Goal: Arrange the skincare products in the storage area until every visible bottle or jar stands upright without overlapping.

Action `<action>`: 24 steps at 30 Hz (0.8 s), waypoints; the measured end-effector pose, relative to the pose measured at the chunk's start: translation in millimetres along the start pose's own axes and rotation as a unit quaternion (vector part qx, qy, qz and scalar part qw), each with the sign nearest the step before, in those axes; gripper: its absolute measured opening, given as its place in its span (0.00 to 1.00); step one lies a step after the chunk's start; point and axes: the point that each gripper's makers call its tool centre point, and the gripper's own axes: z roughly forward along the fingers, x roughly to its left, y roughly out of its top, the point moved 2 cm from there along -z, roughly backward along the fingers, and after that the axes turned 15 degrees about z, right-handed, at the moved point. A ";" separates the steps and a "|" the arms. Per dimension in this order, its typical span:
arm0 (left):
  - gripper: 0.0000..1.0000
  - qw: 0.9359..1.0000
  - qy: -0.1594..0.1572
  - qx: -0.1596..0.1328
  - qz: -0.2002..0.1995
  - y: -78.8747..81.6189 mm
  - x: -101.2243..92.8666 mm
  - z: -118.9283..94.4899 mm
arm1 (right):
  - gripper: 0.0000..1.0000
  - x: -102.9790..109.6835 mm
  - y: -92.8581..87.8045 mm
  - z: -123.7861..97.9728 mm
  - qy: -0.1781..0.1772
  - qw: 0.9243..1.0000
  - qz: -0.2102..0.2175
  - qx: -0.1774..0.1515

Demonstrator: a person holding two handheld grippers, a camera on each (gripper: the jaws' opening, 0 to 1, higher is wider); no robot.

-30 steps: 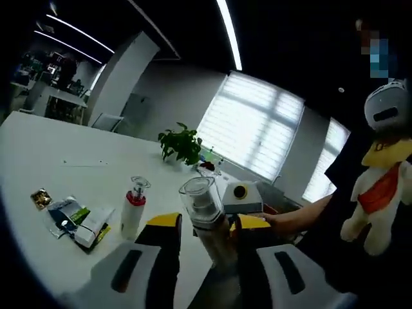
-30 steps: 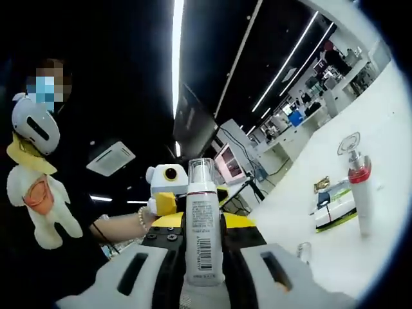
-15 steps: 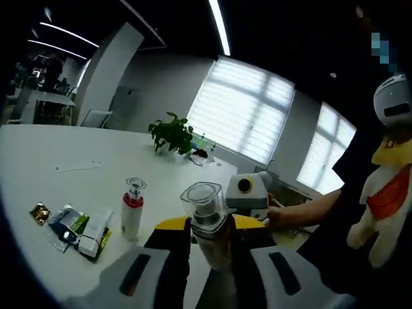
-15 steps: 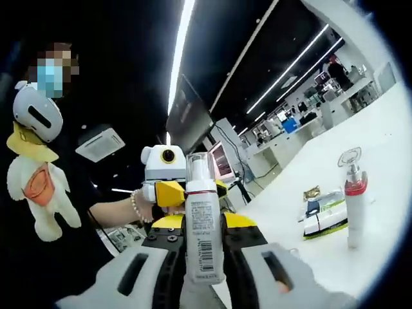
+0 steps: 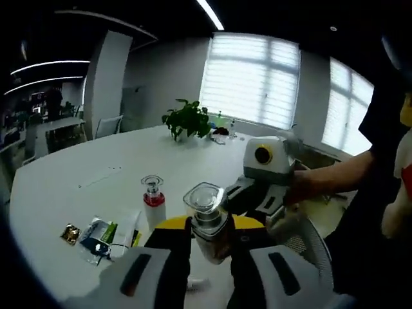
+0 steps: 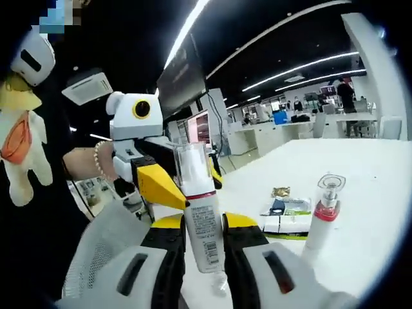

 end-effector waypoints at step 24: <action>0.18 0.992 0.057 0.102 0.048 -56.3 -0.9 68.8 | 0.21 -70.3 -59.4 -0.3 -0.061 0.990 -0.097 0.080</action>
